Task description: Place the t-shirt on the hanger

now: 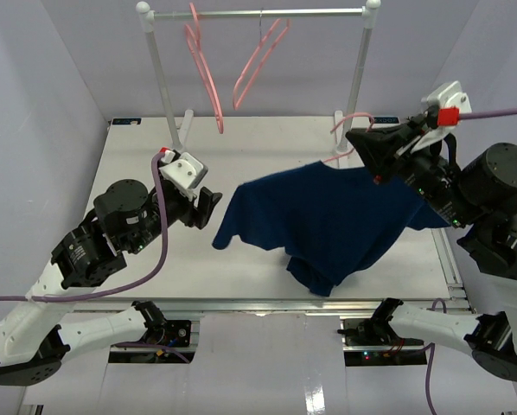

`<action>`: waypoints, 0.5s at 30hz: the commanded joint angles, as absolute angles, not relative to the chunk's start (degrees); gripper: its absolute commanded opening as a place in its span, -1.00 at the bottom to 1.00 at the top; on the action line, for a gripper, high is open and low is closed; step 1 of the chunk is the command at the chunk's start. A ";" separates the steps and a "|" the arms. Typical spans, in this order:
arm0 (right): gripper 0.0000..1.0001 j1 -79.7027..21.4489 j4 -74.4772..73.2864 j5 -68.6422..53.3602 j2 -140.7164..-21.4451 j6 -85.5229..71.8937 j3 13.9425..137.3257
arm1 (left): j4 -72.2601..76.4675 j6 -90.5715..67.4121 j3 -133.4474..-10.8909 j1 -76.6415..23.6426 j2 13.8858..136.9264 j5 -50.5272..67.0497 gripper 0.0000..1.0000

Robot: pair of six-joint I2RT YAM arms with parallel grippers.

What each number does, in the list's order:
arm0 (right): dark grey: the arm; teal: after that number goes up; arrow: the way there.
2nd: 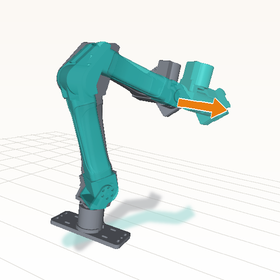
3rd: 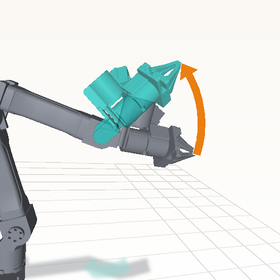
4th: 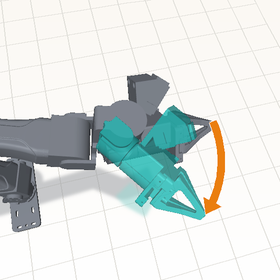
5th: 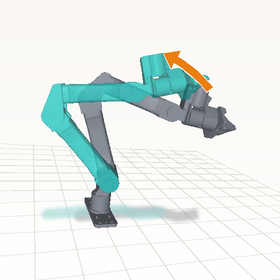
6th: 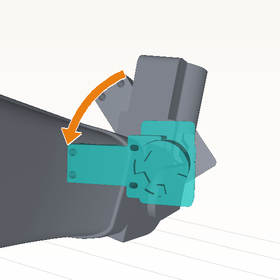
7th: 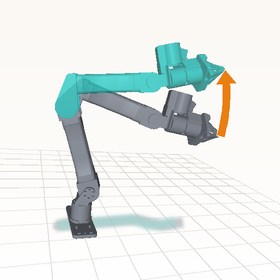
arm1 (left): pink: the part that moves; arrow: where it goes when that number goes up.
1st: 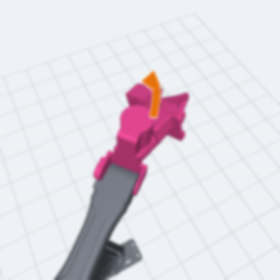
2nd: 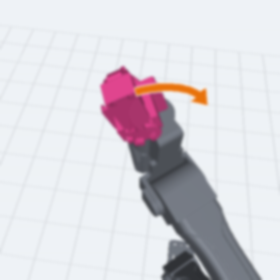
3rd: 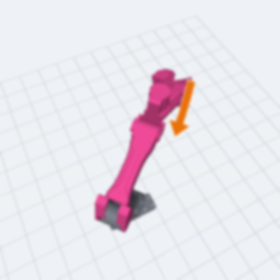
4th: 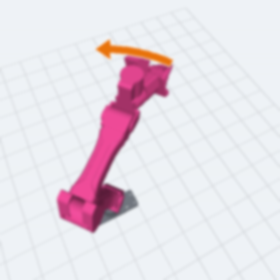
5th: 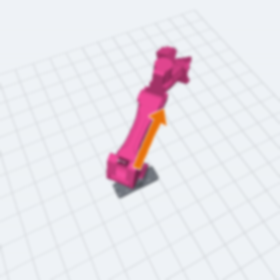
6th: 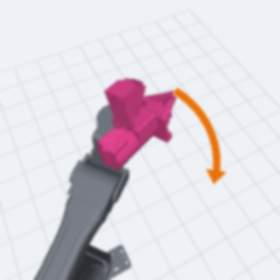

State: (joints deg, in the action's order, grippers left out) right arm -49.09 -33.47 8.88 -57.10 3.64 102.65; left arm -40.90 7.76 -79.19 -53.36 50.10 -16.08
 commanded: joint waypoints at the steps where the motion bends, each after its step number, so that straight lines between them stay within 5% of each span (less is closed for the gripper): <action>1: -0.85 -48.95 -27.05 11.07 -63.45 4.78 113.56 | -39.78 8.37 -83.41 -53.35 49.82 -13.57 0.48; 15: -0.85 -48.90 -29.28 5.70 -63.08 1.34 100.79 | -38.91 11.53 -86.84 -53.35 51.35 2.68 0.54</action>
State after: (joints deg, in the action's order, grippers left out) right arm -48.97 -34.02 8.44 -64.12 2.14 100.84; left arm -39.84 10.17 -83.39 -53.36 49.49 -3.27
